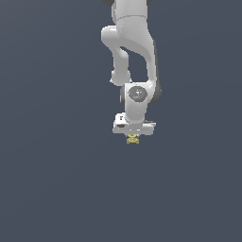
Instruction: Pick up the object and move it to a goal position.
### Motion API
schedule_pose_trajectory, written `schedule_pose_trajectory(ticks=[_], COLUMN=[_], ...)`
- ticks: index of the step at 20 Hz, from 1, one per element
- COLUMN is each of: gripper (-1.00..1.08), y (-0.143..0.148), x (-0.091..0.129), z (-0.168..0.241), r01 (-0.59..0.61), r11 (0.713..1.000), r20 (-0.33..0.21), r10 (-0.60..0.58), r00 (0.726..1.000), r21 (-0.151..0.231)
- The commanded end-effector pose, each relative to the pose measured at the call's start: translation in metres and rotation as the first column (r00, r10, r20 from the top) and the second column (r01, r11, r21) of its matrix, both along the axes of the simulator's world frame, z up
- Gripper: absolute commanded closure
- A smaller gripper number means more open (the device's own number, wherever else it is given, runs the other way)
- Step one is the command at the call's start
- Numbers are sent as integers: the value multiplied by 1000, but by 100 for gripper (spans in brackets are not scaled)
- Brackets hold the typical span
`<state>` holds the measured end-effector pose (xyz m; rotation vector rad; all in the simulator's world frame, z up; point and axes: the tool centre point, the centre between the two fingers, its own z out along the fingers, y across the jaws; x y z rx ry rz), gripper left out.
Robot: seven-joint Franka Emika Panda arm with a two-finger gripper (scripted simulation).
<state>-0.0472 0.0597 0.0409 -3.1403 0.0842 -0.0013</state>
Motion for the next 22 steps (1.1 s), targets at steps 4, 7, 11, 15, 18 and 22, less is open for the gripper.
schedule_pose_trajectory(ticks=[4,7,11,15,18,22], gripper=[108,108,108,108,108,108], y=[0,1,7,18,29,44], x=[0,0,-3,-8,-13,-19], z=[0,2,13,32,52,79], r01=[0,0,0,0,0,0], r11=[1000,1000,1000,1000,1000,1000], r20=[0,0,0,0,0,0], r10=[0,0,0,0,0,0], r00=[1000,1000,1000,1000,1000,1000], r21=[0,0,0,0,-1,-1])
